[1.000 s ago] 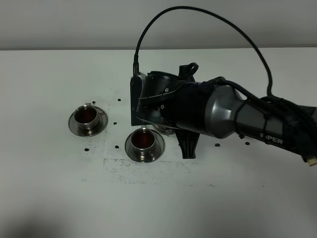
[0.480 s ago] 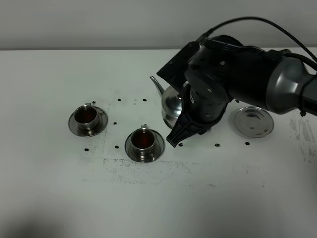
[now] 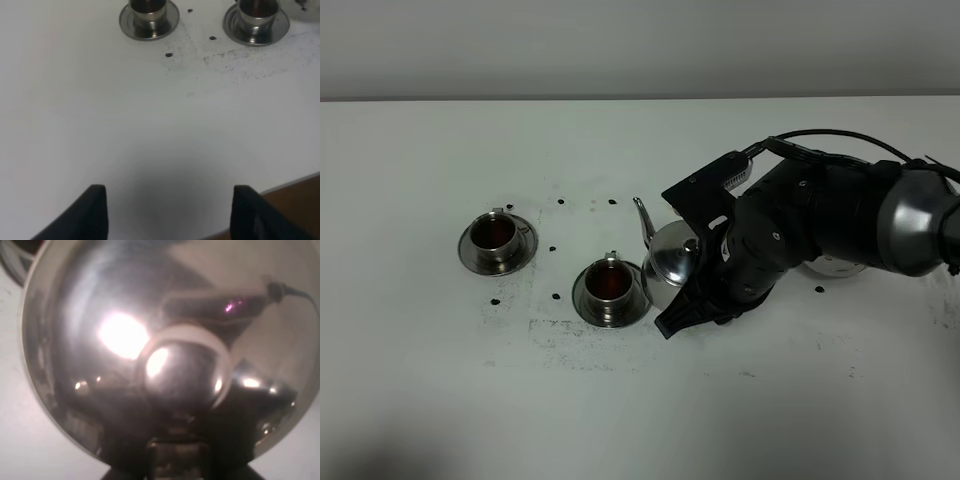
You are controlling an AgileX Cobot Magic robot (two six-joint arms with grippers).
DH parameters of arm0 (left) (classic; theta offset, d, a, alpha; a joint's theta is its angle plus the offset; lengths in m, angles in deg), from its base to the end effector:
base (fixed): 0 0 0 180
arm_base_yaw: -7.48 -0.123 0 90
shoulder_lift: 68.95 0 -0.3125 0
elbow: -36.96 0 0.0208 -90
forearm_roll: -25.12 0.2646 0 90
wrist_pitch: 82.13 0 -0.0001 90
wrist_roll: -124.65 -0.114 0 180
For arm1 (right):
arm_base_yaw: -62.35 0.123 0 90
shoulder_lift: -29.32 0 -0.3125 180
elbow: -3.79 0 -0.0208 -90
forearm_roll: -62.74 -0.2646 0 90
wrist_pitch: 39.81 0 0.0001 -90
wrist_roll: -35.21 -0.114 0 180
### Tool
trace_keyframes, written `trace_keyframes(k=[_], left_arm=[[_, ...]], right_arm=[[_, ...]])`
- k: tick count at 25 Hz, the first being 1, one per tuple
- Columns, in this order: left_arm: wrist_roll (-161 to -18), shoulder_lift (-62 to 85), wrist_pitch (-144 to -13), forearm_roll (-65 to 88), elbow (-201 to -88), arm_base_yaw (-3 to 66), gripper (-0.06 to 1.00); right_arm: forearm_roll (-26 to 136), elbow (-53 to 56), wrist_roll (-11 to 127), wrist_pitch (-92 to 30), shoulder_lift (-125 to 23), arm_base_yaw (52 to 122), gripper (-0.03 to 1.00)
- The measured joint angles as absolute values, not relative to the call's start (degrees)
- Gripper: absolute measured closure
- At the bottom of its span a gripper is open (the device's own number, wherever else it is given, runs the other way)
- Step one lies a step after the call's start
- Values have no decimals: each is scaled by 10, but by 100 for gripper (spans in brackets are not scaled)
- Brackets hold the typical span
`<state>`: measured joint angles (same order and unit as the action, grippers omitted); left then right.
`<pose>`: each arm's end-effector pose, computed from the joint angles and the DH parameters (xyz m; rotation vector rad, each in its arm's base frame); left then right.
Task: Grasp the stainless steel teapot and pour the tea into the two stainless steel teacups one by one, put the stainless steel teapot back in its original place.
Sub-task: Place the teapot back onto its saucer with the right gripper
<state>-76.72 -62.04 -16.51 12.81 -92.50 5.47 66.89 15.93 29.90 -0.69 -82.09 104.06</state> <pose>-0.0034 -0.0223 0.2602 0.3760 2.0936 -0.0212 0.2872 0.2490 0.1763 -0.9536 2.6763 0.1020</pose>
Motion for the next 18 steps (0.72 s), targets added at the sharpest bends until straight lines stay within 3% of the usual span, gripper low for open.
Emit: trace_keyframes(k=[18], left_arm=[[-767,-620,-165,128,-925,55,42]], right_arm=[[635,232,303,-82,-823,1038,79]])
